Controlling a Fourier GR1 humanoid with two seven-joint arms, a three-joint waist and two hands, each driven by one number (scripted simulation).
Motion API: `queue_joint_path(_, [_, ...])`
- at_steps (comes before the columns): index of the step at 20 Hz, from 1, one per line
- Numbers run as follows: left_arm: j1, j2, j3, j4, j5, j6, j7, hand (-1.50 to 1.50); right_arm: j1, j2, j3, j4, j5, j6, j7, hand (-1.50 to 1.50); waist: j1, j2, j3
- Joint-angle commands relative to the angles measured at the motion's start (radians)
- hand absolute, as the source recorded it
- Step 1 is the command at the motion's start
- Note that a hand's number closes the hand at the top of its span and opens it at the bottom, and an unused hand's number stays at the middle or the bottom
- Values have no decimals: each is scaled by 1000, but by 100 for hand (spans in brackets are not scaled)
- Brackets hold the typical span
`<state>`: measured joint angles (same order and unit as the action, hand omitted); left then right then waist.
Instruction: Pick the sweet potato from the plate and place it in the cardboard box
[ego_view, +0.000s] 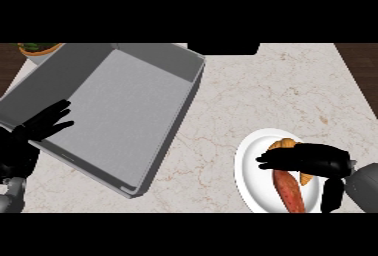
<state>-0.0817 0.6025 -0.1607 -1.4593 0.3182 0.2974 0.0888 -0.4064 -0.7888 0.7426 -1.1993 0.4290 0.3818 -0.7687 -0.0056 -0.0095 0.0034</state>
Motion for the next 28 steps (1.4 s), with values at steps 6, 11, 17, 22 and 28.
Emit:
queue_joint_path(6, [40, 61, -11, 80, -168, 83, -42, 0, 24, -35, 43, -71, 50, 53, 55, -150, 0, 10, -4])
queue_joint_path(11, [57, 49, -24, 64, -175, 79, -46, 0, 61, 19, 57, -75, 85, 31, 141, -150, 3, 9, -4])
queue_joint_path(17, [-16, 81, 22, 123, -143, 27, -17, 0, 49, 113, -15, -27, 108, -110, 146, 150, 0, 14, -3])
queue_joint_path(22, [58, 72, 3, 51, -159, 44, -9, 0, 73, 137, -56, -46, 144, -200, 174, 150, 7, 8, -3])
queue_joint_path(28, [45, 51, -5, 58, -183, 54, -34, 0, 1, 274, -139, 4, 180, -311, 349, 150, 15, 13, -3])
